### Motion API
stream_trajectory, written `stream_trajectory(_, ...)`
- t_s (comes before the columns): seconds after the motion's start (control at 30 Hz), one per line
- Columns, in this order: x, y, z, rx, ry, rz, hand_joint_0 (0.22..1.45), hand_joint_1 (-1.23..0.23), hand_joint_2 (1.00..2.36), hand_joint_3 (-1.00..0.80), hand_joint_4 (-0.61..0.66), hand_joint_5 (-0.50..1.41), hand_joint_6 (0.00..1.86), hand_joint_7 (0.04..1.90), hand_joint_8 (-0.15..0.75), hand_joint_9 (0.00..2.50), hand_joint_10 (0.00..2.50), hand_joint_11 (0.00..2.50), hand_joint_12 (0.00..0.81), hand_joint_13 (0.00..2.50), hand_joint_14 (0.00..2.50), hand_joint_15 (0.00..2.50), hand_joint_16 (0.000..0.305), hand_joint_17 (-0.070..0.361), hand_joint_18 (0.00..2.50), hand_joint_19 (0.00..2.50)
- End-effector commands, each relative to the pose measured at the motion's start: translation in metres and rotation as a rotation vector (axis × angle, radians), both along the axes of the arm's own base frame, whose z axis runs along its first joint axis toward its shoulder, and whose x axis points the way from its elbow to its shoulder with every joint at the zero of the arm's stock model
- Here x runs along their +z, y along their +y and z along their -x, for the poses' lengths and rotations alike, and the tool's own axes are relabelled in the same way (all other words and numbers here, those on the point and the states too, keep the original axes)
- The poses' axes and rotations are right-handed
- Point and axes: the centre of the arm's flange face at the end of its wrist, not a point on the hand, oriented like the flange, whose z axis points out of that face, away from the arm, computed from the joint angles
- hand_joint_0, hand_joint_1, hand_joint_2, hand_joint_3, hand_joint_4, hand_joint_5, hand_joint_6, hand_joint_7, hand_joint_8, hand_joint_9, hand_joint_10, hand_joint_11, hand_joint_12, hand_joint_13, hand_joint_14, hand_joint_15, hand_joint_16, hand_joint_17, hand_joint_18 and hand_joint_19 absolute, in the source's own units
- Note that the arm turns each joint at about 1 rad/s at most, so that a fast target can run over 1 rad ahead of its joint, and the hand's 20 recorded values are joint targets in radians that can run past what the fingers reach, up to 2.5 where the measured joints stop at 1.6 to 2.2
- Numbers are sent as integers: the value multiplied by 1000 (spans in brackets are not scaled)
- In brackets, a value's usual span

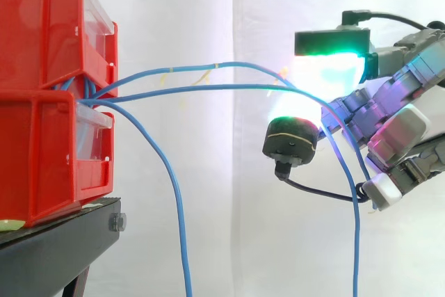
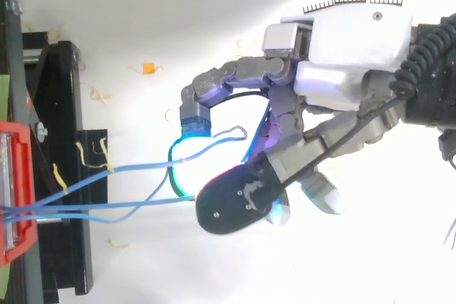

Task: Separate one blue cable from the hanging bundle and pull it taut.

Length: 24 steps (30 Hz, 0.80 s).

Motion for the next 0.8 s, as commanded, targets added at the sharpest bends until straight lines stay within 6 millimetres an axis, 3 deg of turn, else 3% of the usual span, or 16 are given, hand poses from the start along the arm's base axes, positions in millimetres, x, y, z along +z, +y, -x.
stream_trajectory(0.0,0,0,0,0,0,0,551,-905,1000,-500,186,134,502,1324,204,1931,17,455,322,1380,20,562,53,118,941,524)
stream_trajectory(0.13,0,-1,0,-6,-2,15,429,-484,1000,-500,177,140,504,1285,200,1978,13,336,358,1431,15,501,63,143,1018,468)
stream_trajectory(0.2,0,-2,0,-15,-2,21,397,-343,1000,-500,186,139,504,1278,216,1950,13,285,372,1432,14,475,68,154,1017,461)
stream_trajectory(0.27,0,-3,0,-20,-2,26,394,-335,1000,-500,193,137,504,1271,221,1936,11,276,380,1428,14,476,69,156,1015,455)
stream_trajectory(0.47,0,-3,0,-19,0,27,558,-326,1000,-500,124,137,503,1256,160,1953,15,374,323,1379,19,528,52,118,869,544)
stream_trajectory(0.57,0,-3,0,-19,1,27,620,-410,1000,-500,111,139,503,1262,123,1985,18,408,318,1384,17,529,49,110,870,548)
stream_trajectory(0.7,0,-3,0,-19,1,27,714,-612,1000,-500,101,140,504,1253,132,1985,17,428,323,1377,17,525,47,107,873,546)
stream_trajectory(0.77,0,-3,0,-19,1,27,729,-647,1004,-458,99,141,504,1249,139,1987,20,439,323,1374,17,525,47,105,878,545)
